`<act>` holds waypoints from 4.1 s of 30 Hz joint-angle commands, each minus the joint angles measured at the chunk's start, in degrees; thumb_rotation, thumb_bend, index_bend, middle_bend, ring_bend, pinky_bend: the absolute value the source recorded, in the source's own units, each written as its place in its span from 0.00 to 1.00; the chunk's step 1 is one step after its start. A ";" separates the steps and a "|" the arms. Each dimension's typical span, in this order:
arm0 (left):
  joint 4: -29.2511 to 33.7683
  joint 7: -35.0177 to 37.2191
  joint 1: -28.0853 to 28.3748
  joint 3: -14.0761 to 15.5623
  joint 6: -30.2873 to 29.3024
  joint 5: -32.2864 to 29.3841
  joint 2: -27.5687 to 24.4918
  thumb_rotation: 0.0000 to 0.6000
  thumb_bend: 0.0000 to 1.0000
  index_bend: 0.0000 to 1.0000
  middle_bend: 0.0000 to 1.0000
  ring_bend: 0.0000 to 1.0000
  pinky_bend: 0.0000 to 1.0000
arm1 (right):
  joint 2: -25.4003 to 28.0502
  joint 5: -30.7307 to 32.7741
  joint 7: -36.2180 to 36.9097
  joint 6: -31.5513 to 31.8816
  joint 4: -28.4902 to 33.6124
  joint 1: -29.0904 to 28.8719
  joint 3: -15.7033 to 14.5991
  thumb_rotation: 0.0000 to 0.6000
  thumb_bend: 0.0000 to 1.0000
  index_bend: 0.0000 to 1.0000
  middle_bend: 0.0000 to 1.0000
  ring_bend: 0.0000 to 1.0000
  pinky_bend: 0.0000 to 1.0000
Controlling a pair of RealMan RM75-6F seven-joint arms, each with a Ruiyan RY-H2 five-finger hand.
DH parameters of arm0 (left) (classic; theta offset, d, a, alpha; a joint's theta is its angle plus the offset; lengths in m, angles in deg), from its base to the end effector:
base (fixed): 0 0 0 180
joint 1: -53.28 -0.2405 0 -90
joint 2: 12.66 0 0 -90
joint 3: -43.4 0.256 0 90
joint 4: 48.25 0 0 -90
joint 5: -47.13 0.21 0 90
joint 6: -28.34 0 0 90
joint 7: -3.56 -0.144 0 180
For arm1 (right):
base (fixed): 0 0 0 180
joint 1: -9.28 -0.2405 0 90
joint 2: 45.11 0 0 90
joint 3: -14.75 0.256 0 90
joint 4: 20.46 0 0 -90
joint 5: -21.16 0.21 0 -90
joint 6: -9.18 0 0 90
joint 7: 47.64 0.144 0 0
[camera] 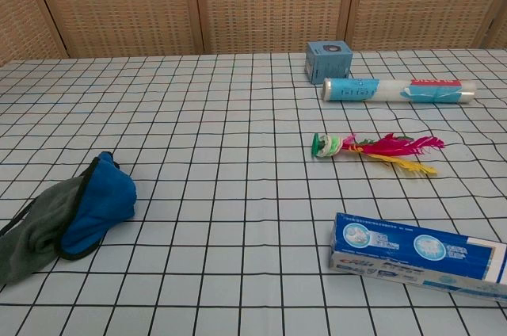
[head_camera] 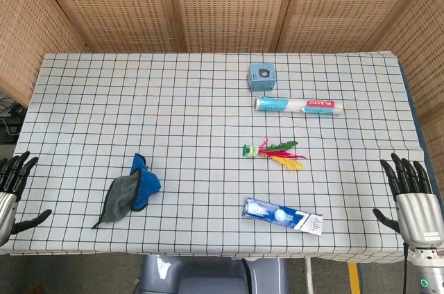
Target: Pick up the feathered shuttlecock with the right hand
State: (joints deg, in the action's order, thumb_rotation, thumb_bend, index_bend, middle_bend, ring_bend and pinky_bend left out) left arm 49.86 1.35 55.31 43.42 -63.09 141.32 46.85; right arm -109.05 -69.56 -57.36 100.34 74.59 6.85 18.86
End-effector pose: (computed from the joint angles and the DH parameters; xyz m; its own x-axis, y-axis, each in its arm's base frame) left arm -0.2842 0.1537 0.1755 0.4130 -0.0420 0.9098 0.9038 -0.1041 -0.4151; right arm -0.2908 -0.1708 0.1687 0.5044 0.1149 0.8558 -0.8585 -0.0395 0.5113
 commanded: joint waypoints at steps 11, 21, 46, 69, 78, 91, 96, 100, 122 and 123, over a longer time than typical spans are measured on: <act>-1.27 0.53 1.10 -1.48 1.16 -1.96 1.40 1.00 0.00 0.00 0.00 0.00 0.00 | -0.62 2.21 -3.50 -11.94 -1.19 -8.29 2.66 1.00 0.00 0.03 0.00 0.00 0.00; -2.87 -3.51 3.34 -2.48 6.39 -6.40 4.33 1.00 0.00 0.00 0.00 0.00 0.00 | -6.26 14.91 -6.37 -32.16 -3.02 -22.89 9.21 1.00 0.04 0.28 0.00 0.00 0.00; -2.78 -7.12 5.20 -3.56 10.16 -11.62 5.60 1.00 0.00 0.00 0.00 0.00 0.00 | -21.85 30.02 -13.99 -38.71 -18.36 -33.00 9.00 1.00 0.46 0.50 0.00 0.00 0.00; -2.94 -7.78 5.63 -3.54 10.52 -12.76 5.89 1.00 0.00 0.00 0.00 0.00 0.00 | -25.22 33.06 -14.20 -39.44 -22.88 -35.64 7.98 1.00 0.65 0.69 0.05 0.00 0.00; -2.70 -7.41 5.52 -3.31 10.13 -12.35 5.66 1.00 0.00 0.00 0.00 0.00 0.00 | -20.32 24.87 -15.01 -32.95 -17.36 -35.62 7.59 1.00 0.66 0.75 0.09 0.00 0.00; -2.41 -6.65 5.30 -2.87 9.79 -11.81 5.26 1.00 0.00 0.00 0.00 0.00 0.00 | -13.30 7.89 -24.27 -22.64 -10.42 -36.28 5.00 1.00 0.66 0.75 0.12 0.00 0.00; -2.28 -6.19 5.22 -2.85 9.58 -11.67 4.99 1.00 0.00 0.00 0.00 0.00 0.00 | -14.20 5.85 -26.27 -21.75 -10.72 -35.68 3.50 1.00 0.66 0.75 0.13 0.00 0.00; -2.27 -6.00 5.20 -2.85 9.53 -11.66 4.87 1.00 0.00 0.00 0.00 0.00 0.00 | -15.29 4.96 -27.02 -20.76 -10.81 -34.61 2.33 1.00 0.66 0.75 0.13 0.00 0.00; -1.54 -5.43 4.42 -1.92 7.87 -9.43 4.42 1.00 0.00 0.00 0.00 0.00 0.00 | -14.18 -4.66 -23.74 -15.26 -7.31 -30.83 -1.65 1.00 0.00 0.00 0.00 0.00 0.00; -1.51 -5.32 4.35 -1.84 7.73 -9.23 4.36 1.00 0.00 0.00 0.00 0.00 0.00 | -13.53 -5.21 -23.09 -14.59 -7.12 -30.60 -1.63 1.00 0.00 0.00 0.00 0.00 0.00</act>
State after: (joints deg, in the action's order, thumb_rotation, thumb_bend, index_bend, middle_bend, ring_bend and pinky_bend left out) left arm 48.30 -4.07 59.72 41.51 -55.25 131.96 51.28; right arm -123.49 -73.90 -81.41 84.80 67.13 -24.13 17.21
